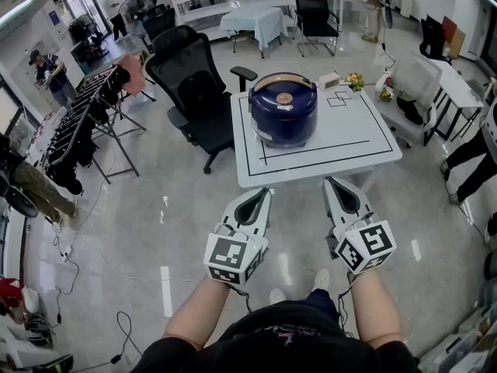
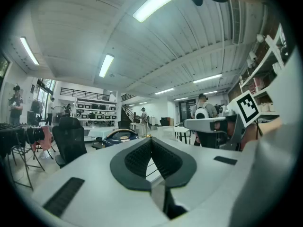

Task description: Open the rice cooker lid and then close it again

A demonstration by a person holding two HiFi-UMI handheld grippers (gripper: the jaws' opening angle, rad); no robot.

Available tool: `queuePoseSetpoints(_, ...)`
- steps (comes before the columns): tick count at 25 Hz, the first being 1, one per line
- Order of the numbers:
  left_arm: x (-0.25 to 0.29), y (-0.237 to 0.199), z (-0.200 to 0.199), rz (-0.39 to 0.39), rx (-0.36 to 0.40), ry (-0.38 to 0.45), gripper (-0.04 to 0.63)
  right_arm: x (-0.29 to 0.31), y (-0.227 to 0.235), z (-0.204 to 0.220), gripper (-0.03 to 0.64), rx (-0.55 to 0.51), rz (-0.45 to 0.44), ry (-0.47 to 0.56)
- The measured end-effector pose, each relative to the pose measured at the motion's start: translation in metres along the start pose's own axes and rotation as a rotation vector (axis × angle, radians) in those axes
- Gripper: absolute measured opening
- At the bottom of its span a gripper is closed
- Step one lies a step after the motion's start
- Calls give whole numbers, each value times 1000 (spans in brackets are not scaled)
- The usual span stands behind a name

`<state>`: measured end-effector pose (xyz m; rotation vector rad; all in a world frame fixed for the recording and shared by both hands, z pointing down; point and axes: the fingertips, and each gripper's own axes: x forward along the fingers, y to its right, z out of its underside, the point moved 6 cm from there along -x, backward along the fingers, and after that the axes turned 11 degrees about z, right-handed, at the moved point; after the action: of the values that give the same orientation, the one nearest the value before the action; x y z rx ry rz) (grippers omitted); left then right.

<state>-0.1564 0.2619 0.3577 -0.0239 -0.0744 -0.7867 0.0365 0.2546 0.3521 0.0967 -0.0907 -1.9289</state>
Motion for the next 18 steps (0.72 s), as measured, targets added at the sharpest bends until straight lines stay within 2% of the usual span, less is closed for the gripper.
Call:
queuePoseSetpoints(10,-3,-1,-4,-15,2,17,3,-2,-3,-6,2,-2,-24,22)
queuePoseSetpoints(14,3,-5,-4,-26,2,25,30,4,2,-8,23,4,-47,37)
queuePoseSetpoints(16,10,-7,-5,-31,9,27,101,9,7,-11,77,5,-56,54)
queuePoseSetpoints(18,20,-9,-6,-48,29,25,276,15,17,-13,156,8,-46,75)
